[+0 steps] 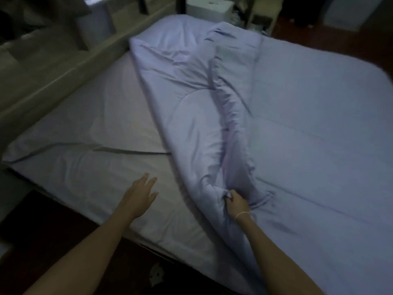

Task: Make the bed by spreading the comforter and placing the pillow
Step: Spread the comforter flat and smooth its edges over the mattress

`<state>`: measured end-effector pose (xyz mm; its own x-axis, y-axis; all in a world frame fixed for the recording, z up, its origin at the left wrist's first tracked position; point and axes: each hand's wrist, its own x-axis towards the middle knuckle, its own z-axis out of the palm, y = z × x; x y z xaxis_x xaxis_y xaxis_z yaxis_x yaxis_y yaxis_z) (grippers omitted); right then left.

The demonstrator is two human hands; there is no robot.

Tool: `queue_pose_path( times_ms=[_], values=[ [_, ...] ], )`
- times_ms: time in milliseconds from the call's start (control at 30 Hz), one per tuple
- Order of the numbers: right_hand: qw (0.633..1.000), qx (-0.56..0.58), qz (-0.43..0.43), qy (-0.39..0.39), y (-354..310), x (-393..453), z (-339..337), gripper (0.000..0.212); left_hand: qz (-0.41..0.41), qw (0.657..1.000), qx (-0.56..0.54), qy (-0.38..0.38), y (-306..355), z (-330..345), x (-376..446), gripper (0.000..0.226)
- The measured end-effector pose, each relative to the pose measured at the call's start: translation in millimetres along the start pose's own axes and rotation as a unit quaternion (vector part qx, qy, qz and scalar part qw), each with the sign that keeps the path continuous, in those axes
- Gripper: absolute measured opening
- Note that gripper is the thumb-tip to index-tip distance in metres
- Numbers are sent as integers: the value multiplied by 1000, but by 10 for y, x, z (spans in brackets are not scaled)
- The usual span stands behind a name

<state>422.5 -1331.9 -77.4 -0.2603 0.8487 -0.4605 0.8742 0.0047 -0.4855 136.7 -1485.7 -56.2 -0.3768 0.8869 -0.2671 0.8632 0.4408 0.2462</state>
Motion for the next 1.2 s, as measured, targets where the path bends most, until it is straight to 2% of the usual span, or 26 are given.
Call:
queue_pose_path(
  times_ms=[133, 200, 233, 333, 367, 500, 567, 633, 700, 800, 900, 967, 1033, 1100, 1200],
  values=[
    [993, 57, -33, -99, -278, -808, 567, 65, 69, 997, 8, -14, -3, -86, 587, 52],
    [987, 69, -35, -138, -339, -1043, 780, 67, 116, 993, 20, -22, 158, -85, 819, 59],
    [988, 73, -26, -136, -402, -1097, 823, 61, 120, 993, 8, -20, 264, -100, 882, 59],
    [989, 118, 0, -85, -509, -1081, 817, 32, 115, 993, -35, -16, 500, 45, 1010, 55],
    [989, 135, 10, -53, -495, -1064, 784, 29, 99, 993, -57, -22, 580, 117, 1026, 55],
    [981, 180, 38, 65, -425, -1070, 601, 50, 38, 982, -167, -75, 1000, 346, 1148, 83],
    [978, 177, 53, 92, -361, -1095, 504, 58, 27, 966, -226, -124, 1297, 386, 1198, 96],
    [975, 181, 83, 96, -231, -1113, 420, 65, 15, 953, -250, -171, 1475, 485, 1274, 92],
    [973, 169, 116, 102, -69, -1119, 329, 70, 17, 961, -216, -174, 1510, 585, 1320, 81],
    [968, 152, 141, 138, 100, -1096, 138, 73, 96, 974, -165, -124, 1467, 654, 1284, 78],
    [969, 146, 130, 149, 129, -941, -46, 66, 129, 982, -102, -94, 1312, 601, 1036, 70],
    [975, 138, 94, 145, 30, -766, -143, 62, 179, 982, -32, -48, 1073, 619, 840, 64],
    [980, 131, 43, 146, -155, -565, -213, 58, 234, 971, 32, 32, 783, 646, 604, 54],
    [982, 117, -15, 149, -380, -375, -241, 55, 282, 953, 96, 51, 479, 651, 372, 49],
    [981, 81, -102, 141, -771, -102, -148, 55, 306, 943, 124, 39, 65, 665, 96, 22]
  ],
)
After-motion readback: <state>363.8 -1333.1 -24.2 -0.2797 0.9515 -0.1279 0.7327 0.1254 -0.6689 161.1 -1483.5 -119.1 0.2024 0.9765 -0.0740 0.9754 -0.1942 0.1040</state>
